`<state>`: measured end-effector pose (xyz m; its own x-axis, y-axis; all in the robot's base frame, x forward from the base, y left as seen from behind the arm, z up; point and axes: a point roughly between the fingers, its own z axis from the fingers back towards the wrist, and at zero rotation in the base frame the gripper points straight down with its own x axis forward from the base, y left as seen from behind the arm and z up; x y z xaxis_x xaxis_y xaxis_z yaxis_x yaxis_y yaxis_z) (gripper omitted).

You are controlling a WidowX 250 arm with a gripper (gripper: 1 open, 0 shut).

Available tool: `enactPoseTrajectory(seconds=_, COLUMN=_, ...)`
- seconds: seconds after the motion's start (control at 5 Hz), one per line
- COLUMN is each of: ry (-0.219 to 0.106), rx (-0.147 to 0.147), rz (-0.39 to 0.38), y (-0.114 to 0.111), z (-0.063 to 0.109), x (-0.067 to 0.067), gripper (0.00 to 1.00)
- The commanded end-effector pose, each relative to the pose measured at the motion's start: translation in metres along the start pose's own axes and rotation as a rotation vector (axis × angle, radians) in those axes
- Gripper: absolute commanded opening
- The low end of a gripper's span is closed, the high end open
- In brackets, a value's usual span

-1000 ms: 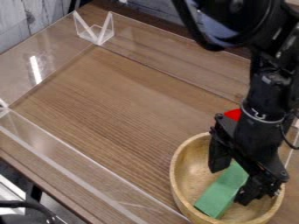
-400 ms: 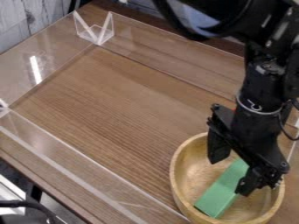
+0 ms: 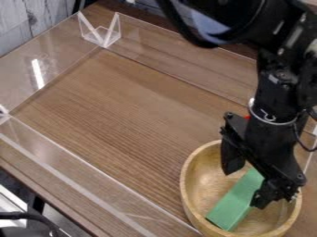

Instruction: Remove the green block from the brown bowl and put it on the table

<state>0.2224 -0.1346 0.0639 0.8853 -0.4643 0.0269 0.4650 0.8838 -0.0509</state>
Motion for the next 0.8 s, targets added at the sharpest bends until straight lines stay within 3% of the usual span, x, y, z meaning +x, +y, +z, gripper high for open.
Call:
enactPoseTrajectory(seconds=0.0, ry=-0.039, rx=-0.004, rz=-0.011, y=-0.0035, z=0.0038, x=0.0047, gripper=1.0)
enactPoseTrajectory(seconds=0.6, ry=-0.064, rx=-0.006, rz=0.013, y=-0.0011, z=0.0006, x=0.0076, gripper=1.0)
